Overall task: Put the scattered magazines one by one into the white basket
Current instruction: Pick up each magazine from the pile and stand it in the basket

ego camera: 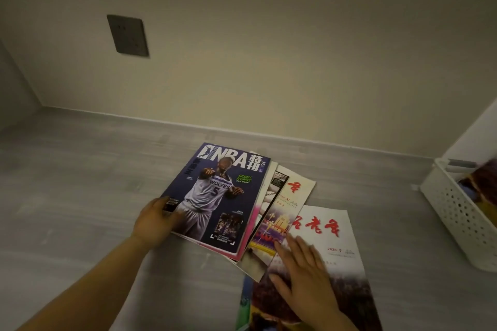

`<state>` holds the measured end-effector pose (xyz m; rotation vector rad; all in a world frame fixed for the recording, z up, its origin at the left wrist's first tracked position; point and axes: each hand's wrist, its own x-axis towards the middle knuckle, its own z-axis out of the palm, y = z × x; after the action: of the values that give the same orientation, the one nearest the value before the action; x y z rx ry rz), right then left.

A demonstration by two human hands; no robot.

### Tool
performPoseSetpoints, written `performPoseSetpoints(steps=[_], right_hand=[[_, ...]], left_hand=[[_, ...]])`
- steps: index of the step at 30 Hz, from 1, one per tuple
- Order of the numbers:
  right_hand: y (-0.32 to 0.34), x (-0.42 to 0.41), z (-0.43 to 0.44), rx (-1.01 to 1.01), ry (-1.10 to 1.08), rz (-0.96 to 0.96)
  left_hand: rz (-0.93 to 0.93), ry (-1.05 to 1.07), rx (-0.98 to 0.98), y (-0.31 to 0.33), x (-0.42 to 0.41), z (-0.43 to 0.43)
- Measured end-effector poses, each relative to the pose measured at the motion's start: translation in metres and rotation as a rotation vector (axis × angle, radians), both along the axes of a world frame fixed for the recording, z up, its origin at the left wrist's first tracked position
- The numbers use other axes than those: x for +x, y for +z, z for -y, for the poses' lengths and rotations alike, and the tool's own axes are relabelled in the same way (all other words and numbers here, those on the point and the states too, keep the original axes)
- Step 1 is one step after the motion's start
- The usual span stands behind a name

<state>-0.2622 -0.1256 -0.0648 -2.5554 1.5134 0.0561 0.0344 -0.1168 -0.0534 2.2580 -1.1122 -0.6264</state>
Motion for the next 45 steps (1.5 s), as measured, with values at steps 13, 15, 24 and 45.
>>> performPoseSetpoints(steps=[13,15,24,45], right_hand=[[0.001,0.007,-0.001,0.002,-0.082,-0.094],[0.002,0.007,-0.002,0.015,-0.125,-0.069],[0.007,0.008,0.002,-0.055,-0.108,-0.084],[-0.023,-0.004,0.009,0.008,-0.054,0.076]], left_hand=[[-0.105,-0.045,0.19,0.014,0.039,0.036],[-0.073,-0.062,0.19,0.018,0.039,0.039],[0.009,-0.074,0.295,0.005,0.028,0.039],[-0.683,-0.101,0.084,0.046,0.013,0.018]])
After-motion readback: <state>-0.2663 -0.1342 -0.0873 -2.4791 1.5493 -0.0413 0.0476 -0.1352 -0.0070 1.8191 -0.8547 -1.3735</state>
